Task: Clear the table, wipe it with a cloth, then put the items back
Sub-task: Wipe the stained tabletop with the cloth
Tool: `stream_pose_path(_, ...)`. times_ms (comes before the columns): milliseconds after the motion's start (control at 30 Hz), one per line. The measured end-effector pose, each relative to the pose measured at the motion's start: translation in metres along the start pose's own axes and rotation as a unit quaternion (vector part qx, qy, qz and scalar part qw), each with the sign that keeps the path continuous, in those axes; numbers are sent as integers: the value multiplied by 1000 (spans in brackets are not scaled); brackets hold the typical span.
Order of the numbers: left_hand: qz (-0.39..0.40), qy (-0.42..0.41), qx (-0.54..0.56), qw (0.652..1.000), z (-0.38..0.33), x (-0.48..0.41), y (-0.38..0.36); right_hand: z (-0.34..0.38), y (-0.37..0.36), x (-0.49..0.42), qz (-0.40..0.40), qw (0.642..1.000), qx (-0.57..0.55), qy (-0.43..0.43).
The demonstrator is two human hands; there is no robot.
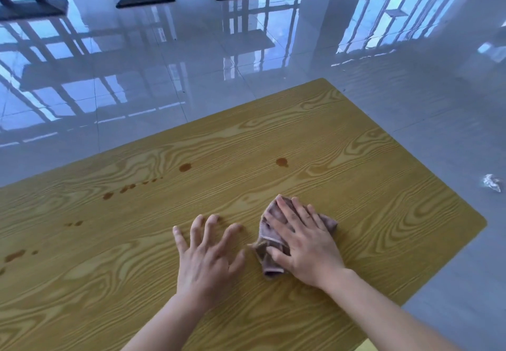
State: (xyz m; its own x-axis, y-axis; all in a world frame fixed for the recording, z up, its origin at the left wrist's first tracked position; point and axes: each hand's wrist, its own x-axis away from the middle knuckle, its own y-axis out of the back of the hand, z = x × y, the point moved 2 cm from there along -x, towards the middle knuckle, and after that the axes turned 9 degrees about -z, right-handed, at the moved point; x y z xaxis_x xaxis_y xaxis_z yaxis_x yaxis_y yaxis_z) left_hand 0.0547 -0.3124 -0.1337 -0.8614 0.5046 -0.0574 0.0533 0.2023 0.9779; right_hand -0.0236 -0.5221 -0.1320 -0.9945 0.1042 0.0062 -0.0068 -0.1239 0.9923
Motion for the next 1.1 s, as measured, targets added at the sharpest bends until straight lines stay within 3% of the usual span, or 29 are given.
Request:
stream_pose_path(67,-14,21,9,1000,-3,-26,3,-37,-1,-6,5,999,39,-27)
stream_pose_path(200,-4,52,-7,999,-10,-62,-7,-94,3,-57,-22,971,46,-234)
stream_pose_path(267,-12,53,-26,998,-11,-63,-13,-100,3,-90,-23,958,24,-284)
stream_pose_path(333,-17,57,-32,998,-11,-62,-15,-94,4,-115,-14,968,17,-249)
stream_pose_path(467,-22,60,-40,997,-11,-62,-17,-67,9,-78,10,999,9,40)
stream_pose_path(533,-21,59,-37,997,-11,-61,-18,-66,10,-30,14,993,-1,115)
stream_pose_path(600,-24,61,-45,997,-11,-63,-19,-89,12,-22,5,995,13,101)
stream_pose_path(733,-37,62,-47,996,-11,-63,-19,-111,9,-114,-15,996,16,-87)
stream_pose_path(800,-44,69,-44,996,-10,-62,-18,-97,7,-156,-3,991,-5,-134)
stream_pose_path(867,-41,71,-34,996,-10,-61,-18,-72,6,-152,13,998,7,-56)
stream_pose_path(1000,-45,71,-29,996,-10,-61,-18,-58,13,-53,25,986,-20,164)
stream_pose_path(1100,-46,68,-30,996,-11,-62,-19,-111,13,-73,27,993,26,116)
